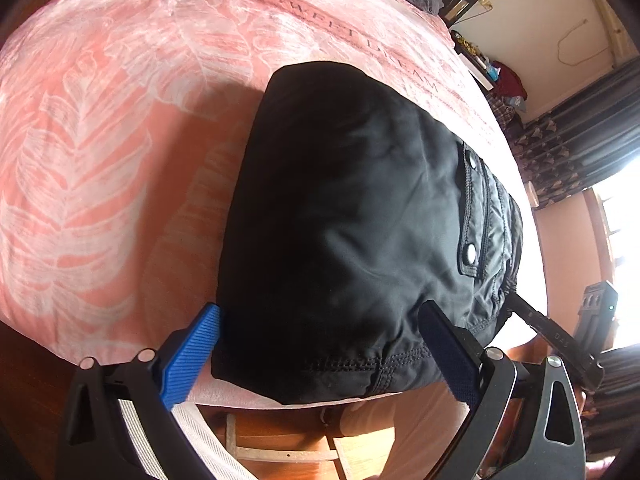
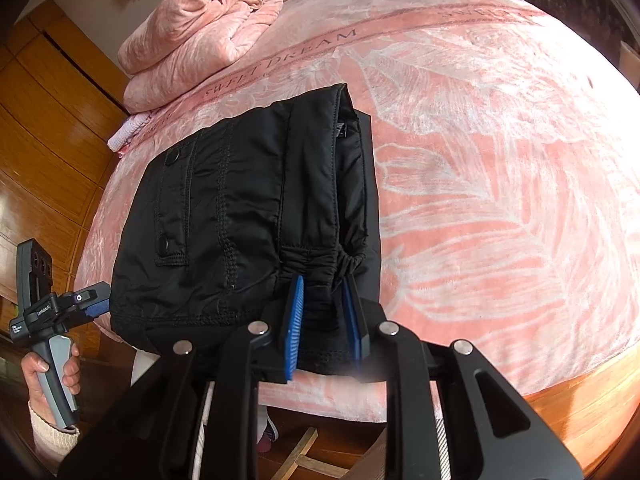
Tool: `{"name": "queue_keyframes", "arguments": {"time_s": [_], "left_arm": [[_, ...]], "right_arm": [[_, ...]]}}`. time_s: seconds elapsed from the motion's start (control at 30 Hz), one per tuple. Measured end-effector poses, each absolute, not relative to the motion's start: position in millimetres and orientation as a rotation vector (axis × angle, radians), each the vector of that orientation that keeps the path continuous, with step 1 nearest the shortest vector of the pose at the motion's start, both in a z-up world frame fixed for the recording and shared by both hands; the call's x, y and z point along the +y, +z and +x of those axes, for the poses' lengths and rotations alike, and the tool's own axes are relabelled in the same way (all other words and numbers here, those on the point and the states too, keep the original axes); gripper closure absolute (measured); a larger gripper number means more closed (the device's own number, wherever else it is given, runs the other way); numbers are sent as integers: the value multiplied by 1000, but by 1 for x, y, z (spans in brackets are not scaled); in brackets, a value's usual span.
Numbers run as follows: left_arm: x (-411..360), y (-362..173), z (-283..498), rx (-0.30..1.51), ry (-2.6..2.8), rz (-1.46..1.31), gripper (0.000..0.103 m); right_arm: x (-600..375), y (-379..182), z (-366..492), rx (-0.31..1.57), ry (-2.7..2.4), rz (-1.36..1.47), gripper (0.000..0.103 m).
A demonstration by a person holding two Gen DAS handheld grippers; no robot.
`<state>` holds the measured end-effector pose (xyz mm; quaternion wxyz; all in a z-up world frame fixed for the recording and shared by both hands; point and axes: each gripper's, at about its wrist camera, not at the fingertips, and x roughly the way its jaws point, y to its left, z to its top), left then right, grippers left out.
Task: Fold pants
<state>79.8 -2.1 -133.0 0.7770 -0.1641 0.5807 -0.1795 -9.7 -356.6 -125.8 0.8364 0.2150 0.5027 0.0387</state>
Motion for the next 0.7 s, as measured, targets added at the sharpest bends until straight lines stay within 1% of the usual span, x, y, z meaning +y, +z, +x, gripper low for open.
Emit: {"name": "queue_keyframes", "arguments": {"time_s": [0.07, 0.33, 0.43, 0.47, 0.53, 0.7], "left_arm": [[5, -131, 80, 1259, -396, -387, 4], [23, -136, 84, 1291, -405, -398, 4], [23, -141, 85, 1304, -405, -378, 4], [24, -143, 86, 1310, -409, -378, 4], [25, -146, 90, 1324, -426, -405, 4], [37, -158, 109, 1363, -495, -597, 4]], "right_arm": [[-360, -125, -11, 1059, 81, 463, 76], [-363, -115, -18, 1045, 75, 464, 74], [-366, -113, -21, 1036, 74, 487, 66], [-368, -113, -23, 1034, 75, 495, 60], [-371, -111, -24, 1027, 78, 511, 59], [-381, -110, -26, 1017, 93, 561, 59]]}}
